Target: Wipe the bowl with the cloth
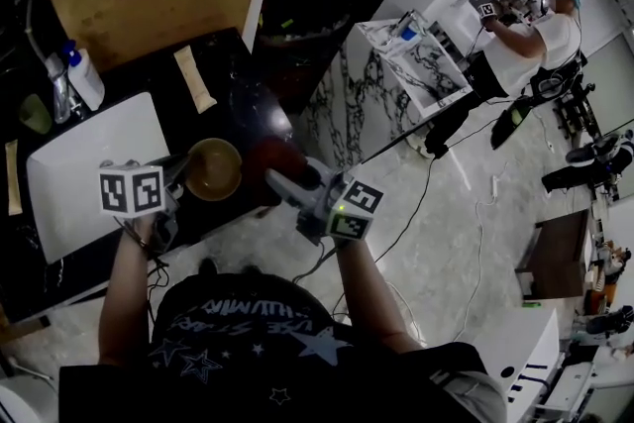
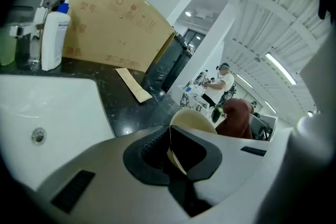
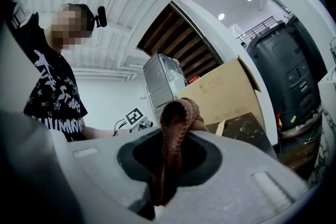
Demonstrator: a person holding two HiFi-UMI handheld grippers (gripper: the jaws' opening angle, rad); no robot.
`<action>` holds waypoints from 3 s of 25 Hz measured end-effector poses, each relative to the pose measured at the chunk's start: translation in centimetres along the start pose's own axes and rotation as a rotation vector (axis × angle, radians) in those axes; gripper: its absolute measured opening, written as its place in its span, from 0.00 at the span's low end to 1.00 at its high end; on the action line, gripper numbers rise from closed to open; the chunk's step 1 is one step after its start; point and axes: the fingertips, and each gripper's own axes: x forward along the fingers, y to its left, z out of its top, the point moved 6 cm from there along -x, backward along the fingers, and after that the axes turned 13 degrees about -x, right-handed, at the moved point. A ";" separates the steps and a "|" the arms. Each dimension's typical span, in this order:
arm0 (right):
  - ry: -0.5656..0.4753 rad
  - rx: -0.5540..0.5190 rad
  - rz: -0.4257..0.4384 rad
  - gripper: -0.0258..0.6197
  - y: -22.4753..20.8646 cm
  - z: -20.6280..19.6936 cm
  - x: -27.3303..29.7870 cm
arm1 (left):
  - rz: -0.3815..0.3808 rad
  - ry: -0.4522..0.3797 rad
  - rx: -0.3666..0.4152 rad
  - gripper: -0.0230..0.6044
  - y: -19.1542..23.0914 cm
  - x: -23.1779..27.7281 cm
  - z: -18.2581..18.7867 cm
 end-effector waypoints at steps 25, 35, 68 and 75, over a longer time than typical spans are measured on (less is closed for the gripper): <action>0.010 0.061 0.064 0.12 -0.6 -1.8 -5.4 | 0.093 -0.146 -0.069 0.14 -1.7 1.2 -1.3; -0.013 0.042 0.102 0.12 -0.1 -1.9 -5.4 | 0.154 -0.229 -0.052 0.16 -2.0 -0.7 -3.4; 0.018 0.038 -0.358 0.12 25.7 -4.2 4.1 | -0.232 -0.041 0.142 0.08 4.5 -20.8 -14.9; 0.017 0.066 -0.468 0.12 33.0 -5.8 4.8 | -0.313 -0.013 0.215 0.06 6.0 -25.9 -17.4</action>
